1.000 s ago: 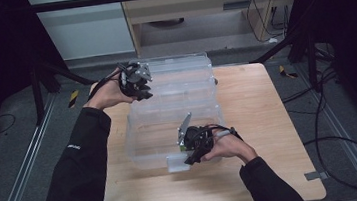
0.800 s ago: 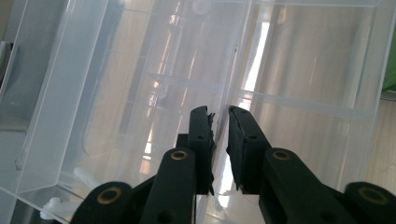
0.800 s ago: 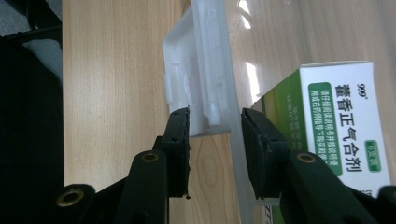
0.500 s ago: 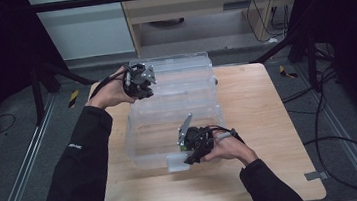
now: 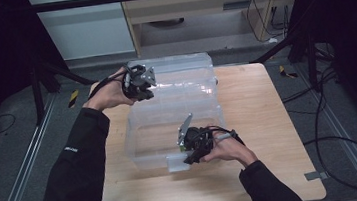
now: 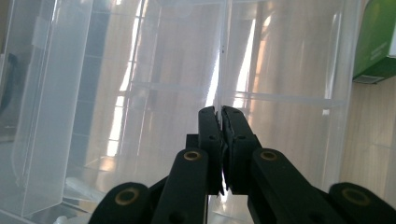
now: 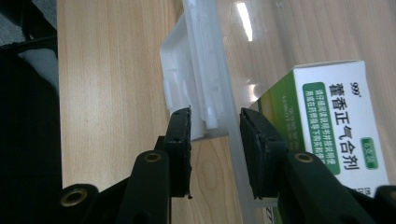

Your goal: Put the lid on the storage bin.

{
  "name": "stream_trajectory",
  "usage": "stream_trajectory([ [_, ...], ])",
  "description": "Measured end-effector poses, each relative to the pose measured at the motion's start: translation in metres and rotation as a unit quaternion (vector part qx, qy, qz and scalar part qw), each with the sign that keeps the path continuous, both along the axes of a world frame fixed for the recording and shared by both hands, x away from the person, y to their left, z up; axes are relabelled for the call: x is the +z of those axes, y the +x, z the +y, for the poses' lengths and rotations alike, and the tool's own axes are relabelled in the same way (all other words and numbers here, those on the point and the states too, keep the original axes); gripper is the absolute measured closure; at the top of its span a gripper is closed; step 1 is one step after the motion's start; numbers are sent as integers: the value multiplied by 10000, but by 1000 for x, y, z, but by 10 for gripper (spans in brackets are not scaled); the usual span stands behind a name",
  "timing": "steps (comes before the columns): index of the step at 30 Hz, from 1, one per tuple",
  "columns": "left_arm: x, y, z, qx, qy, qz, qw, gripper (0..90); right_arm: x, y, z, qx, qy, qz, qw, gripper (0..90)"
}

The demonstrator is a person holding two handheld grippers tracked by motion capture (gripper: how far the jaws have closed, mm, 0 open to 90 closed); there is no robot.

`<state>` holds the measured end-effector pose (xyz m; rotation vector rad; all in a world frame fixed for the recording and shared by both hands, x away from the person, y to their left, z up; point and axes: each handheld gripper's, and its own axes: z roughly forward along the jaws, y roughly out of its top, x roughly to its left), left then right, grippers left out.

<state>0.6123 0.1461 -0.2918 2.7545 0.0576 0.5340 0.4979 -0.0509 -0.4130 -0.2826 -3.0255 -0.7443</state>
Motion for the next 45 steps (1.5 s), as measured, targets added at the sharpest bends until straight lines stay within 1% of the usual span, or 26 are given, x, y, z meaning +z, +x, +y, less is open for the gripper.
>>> stream_trajectory([
  [3,2,-8,1,-36,30,-28,10000,869,0,-1,0,9,2,-9,10000,652],
  [7,3,-19,4,-96,-28,-65,9999,870,0,-1,-1,28,9,-42,10000,652],
  [11,4,-32,3,-146,62,-132,9998,870,0,-2,-1,46,42,-79,9999,652],
  [15,2,-43,5,-187,29,-189,9996,870,0,-3,-1,46,44,-81,9999,651],
  [19,1,-51,7,-211,-27,-225,9995,869,0,-3,-1,34,39,-77,10000,650],
  [20,1,-54,8,-195,-48,-194,9996,869,0,-3,-1,40,44,-82,9999,650],
  [23,0,-60,9,-255,-49,-235,9994,869,0,-4,-1,57,48,-108,9999,649],
  [25,-2,-65,10,-209,-94,-178,9996,869,0,-4,-2,62,54,-114,9999,648],
  [26,-2,-66,11,-248,-104,-209,9994,868,-1,-4,-2,71,61,-123,9999,648],
  [27,-3,-69,12,-224,-125,-110,9996,867,0,-4,-2,62,59,-124,9999,648],
  [28,-4,-71,13,-205,-139,-79,9997,867,0,-5,-1,50,49,-123,9999,647],
  [33,-5,-73,15,-238,-168,-91,9995,860,0,-5,-2,57,51,-116,9999,646],
  [35,-6,-73,16,-206,-252,-81,9994,856,0,-5,-2,67,57,-120,9999,646],
  [37,-7,-73,18,-236,-317,-76,9992,857,0,-5,-2,65,63,-120,9999,646],
  [39,-7,-73,18,-256,-334,-62,9991,859,0,-5,-2,74,69,-120,9999,646],
  [45,-7,-78,17,-268,-205,-16,9994,860,0,-5,-2,56,59,-122,9999,646],
])
